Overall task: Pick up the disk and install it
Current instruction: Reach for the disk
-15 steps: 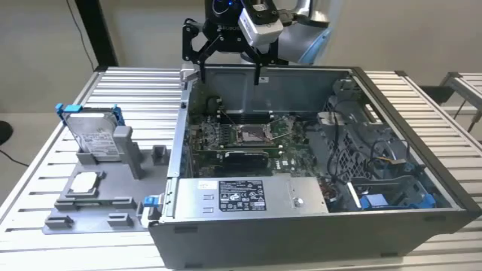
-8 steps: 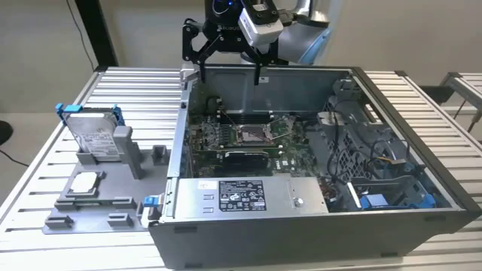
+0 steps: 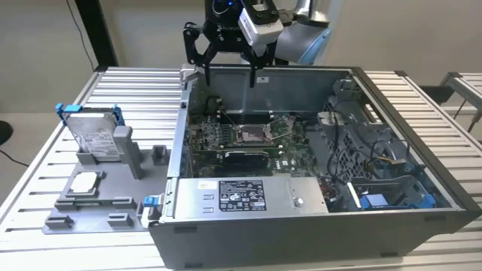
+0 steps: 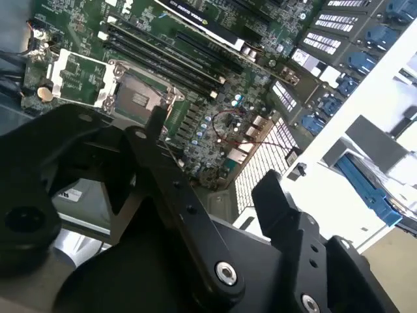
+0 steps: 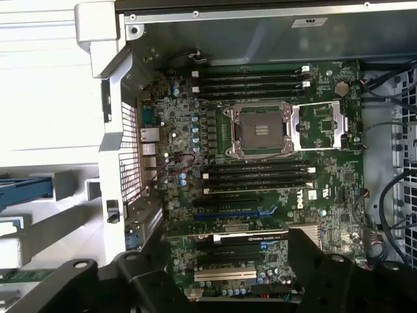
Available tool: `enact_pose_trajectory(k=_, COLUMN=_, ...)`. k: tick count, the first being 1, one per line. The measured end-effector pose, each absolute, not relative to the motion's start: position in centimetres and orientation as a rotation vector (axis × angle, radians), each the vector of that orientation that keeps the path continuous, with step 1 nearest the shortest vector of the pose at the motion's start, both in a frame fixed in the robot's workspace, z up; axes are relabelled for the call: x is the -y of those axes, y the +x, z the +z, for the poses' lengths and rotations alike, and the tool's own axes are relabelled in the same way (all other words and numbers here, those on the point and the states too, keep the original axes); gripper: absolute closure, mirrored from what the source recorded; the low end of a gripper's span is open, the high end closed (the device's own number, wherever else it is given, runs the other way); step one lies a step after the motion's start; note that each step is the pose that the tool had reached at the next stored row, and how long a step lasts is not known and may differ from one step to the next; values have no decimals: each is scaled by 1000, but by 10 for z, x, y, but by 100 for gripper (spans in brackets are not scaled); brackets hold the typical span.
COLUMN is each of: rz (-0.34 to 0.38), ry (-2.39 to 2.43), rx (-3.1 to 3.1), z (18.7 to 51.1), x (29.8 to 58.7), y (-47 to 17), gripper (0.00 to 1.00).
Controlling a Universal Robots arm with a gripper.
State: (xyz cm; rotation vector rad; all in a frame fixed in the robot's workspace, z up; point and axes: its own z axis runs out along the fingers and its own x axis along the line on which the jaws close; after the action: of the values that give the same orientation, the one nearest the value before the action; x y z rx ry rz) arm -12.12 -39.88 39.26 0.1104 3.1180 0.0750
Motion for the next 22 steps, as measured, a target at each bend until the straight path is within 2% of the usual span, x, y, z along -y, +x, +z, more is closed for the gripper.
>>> enact_pose_trajectory(k=22, rz=75, ry=111, rx=-3118, z=393, x=399, y=-121, gripper=100)
